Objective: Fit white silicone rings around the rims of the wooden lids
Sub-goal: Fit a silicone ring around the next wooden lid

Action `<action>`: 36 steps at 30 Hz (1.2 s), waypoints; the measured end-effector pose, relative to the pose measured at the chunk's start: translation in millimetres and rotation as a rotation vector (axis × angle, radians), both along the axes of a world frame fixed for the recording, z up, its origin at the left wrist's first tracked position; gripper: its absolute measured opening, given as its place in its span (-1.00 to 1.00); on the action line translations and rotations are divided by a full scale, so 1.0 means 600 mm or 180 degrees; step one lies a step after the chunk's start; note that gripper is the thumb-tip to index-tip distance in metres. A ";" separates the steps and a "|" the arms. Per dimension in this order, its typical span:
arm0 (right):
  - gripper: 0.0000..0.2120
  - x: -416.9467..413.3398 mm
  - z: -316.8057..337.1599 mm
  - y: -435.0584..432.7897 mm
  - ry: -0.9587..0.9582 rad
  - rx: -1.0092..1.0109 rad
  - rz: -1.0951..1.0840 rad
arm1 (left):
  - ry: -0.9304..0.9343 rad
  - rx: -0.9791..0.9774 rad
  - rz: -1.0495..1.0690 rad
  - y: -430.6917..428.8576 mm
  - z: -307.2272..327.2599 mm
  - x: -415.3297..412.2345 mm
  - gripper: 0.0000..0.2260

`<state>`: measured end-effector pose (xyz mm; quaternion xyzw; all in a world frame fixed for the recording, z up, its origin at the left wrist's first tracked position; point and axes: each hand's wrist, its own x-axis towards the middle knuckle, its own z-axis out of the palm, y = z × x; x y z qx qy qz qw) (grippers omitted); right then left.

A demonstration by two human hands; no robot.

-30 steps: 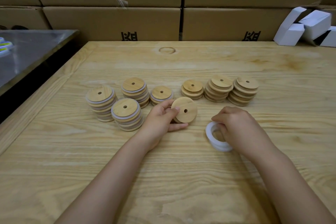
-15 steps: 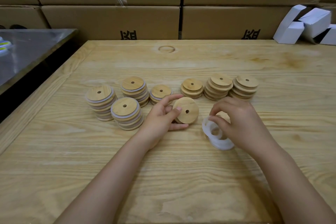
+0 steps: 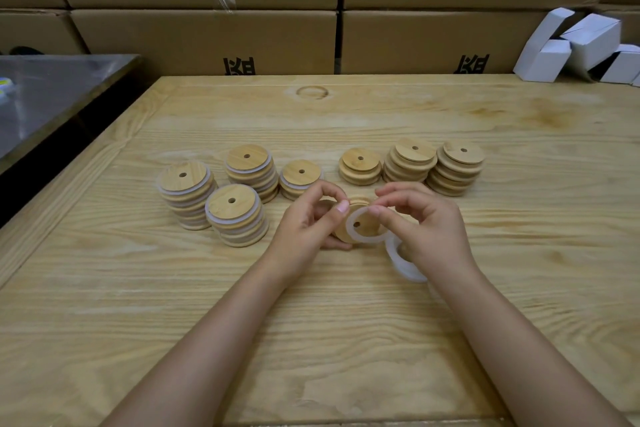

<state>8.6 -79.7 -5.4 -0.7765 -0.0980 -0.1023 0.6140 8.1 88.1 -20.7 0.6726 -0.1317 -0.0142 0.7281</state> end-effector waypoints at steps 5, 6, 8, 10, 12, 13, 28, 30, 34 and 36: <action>-0.86 -0.003 -0.002 0.012 0.0031 0.0424 0.0007 | -0.0486 0.0651 0.0253 -0.005 -0.013 0.003 -0.81; -0.85 -0.002 -0.003 0.012 0.0018 0.0415 0.0010 | -0.0551 0.0742 0.0315 -0.005 -0.017 0.005 -0.83; -0.82 0.000 -0.005 0.012 -0.0076 0.0238 -0.0010 | -0.0667 0.0836 0.0376 -0.005 -0.022 0.008 -0.88; -0.79 0.001 -0.008 0.009 -0.0217 -0.0038 -0.0059 | -0.0837 0.0950 0.0459 -0.003 -0.024 0.010 -0.92; -0.78 0.003 -0.011 0.006 -0.0382 -0.0211 -0.0096 | -0.0941 0.1007 0.0523 -0.002 -0.024 0.011 -0.93; -0.78 0.004 -0.012 0.005 -0.0445 -0.0255 -0.0107 | -0.0957 0.1008 0.0547 -0.002 -0.025 0.012 -0.92; -0.94 0.000 -0.007 0.004 -0.0563 -0.0573 -0.0244 | -0.1015 0.1221 0.0802 0.001 -0.029 0.013 -0.89; -0.94 -0.001 -0.007 0.004 -0.0555 -0.0584 -0.0251 | -0.0960 0.1172 0.0838 0.000 -0.029 0.013 -0.92; -0.94 0.000 -0.006 0.002 -0.0540 -0.0623 -0.0253 | -0.0834 0.1030 0.0956 0.000 -0.030 0.015 -0.88; -0.95 0.000 -0.006 0.001 -0.0519 -0.0637 -0.0251 | -0.0661 0.0856 0.0966 0.001 -0.030 0.017 -0.85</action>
